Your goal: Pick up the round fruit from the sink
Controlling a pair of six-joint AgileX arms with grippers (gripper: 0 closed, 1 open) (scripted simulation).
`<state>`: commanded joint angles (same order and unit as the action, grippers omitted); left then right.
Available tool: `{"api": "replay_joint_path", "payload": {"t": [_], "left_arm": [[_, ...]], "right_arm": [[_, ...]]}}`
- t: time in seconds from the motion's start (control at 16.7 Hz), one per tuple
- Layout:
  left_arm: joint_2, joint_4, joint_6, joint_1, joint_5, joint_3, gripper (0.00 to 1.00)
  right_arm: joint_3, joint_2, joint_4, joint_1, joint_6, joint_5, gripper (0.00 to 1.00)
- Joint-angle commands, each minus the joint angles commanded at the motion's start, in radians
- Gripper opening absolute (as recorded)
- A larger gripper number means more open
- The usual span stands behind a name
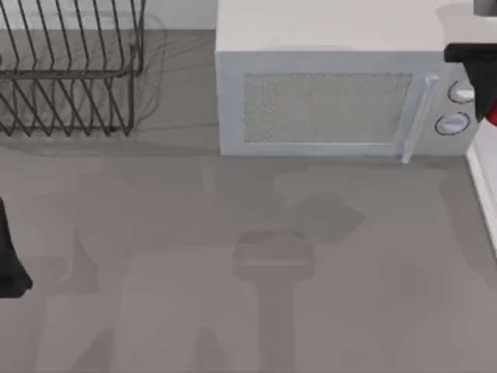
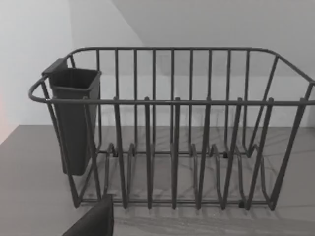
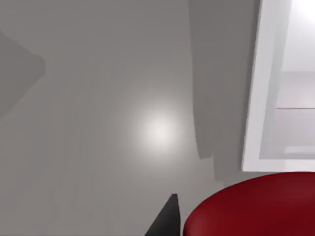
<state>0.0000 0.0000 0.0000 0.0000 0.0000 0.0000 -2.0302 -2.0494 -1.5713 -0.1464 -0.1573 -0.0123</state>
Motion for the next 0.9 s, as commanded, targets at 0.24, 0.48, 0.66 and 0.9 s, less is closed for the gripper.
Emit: {"api": "replay_joint_path", "payload": {"t": [0.24,0.48,0.66,0.9], "left_arm": [[0.000,0.000,0.000,0.000,0.000,0.000,1.00],[0.000,0.000,0.000,0.000,0.000,0.000,1.00],[0.000,0.000,0.000,0.000,0.000,0.000,1.00],[0.000,0.000,0.000,0.000,0.000,0.000,1.00]], "right_arm": [[0.140,0.077,0.061,-0.254,-0.252,0.003,0.00],[0.246,0.127,0.129,-0.460,-0.462,0.009,0.00],[0.287,0.145,0.161,-0.542,-0.546,0.013,0.00],[0.291,0.147,0.164,-0.551,-0.555,0.013,0.00]]}}
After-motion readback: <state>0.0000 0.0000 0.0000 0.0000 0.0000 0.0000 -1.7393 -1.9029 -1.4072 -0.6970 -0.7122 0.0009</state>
